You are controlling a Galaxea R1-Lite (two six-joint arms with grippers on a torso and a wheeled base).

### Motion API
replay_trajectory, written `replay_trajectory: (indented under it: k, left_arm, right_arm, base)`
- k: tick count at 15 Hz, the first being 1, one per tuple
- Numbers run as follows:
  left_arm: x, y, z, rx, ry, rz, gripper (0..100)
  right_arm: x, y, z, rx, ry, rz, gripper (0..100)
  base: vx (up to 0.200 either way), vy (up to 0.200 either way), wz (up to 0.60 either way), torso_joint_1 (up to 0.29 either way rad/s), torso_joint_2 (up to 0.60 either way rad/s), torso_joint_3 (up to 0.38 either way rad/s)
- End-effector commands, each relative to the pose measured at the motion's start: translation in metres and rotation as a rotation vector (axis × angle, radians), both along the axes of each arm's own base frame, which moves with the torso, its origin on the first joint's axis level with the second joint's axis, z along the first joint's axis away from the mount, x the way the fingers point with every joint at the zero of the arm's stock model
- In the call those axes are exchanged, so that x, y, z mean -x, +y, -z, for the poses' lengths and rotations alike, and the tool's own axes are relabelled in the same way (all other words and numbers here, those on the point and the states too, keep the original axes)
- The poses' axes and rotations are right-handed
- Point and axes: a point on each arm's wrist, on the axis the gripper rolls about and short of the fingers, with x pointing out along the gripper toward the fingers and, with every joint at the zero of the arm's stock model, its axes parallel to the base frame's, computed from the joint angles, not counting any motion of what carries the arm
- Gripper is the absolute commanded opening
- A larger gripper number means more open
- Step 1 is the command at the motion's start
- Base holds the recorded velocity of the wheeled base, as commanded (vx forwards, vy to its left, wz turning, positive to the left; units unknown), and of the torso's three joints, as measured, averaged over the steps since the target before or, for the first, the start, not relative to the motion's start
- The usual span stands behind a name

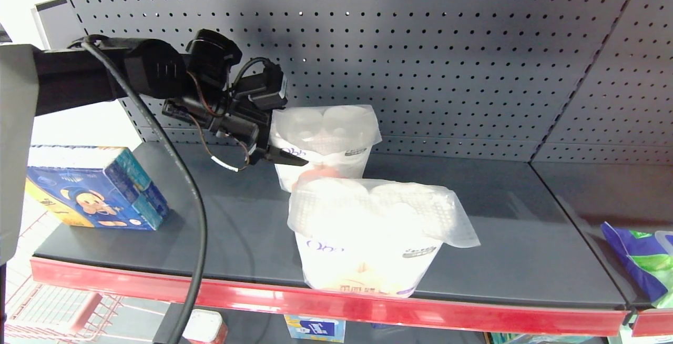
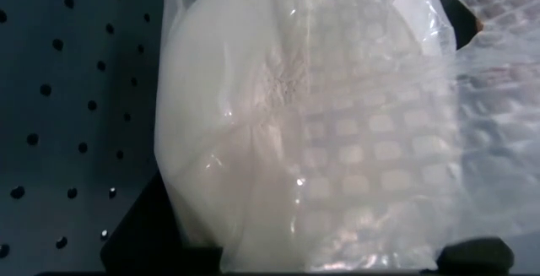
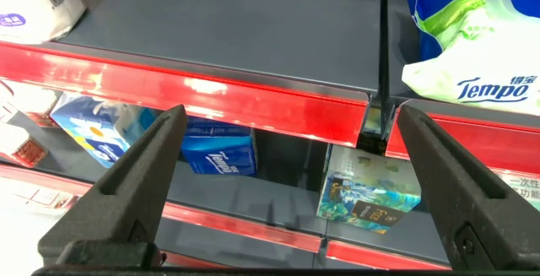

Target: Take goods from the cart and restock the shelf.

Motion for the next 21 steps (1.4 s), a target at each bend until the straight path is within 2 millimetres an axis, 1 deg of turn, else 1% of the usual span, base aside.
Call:
replay_trajectory:
  k: [1, 10, 15, 20, 21]
  left_arm:
    - [0.0, -0.002, 0.001, 0.0, 0.004, 0.004, 0]
    - [0.002, -0.01, 0.002, -0.002, 0.006, 0.021, 0]
    - [0.004, -0.019, 0.002, -0.001, 0.004, 0.043, 0]
    - [0.003, -0.02, 0.003, -0.001, 0.005, 0.042, 0]
    - [0.003, -0.02, 0.003, -0.001, 0.005, 0.041, 100]
  right_arm:
    - [0.0, 0.0, 0.0, 0.0, 0.0, 0.0, 100]
    - [0.0, 0.0, 0.0, 0.0, 0.0, 0.0, 100]
    - [0.0, 0.0, 0.0, 0.002, 0.0, 0.0, 100]
    - [0.0, 0.0, 0.0, 0.0, 0.0, 0.0, 100]
    - [0.0, 0.0, 0.0, 0.0, 0.002, 0.0, 100]
  base:
    - [0.0, 0.0, 0.0, 0.0, 0.0, 0.0]
    - [0.0, 0.0, 0.0, 0.0, 0.0, 0.0]
    - [0.0, 0.0, 0.0, 0.0, 0.0, 0.0]
    - [0.0, 0.0, 0.0, 0.0, 0.0, 0.0]
    - [0.0, 0.0, 0.0, 0.0, 0.0, 0.0]
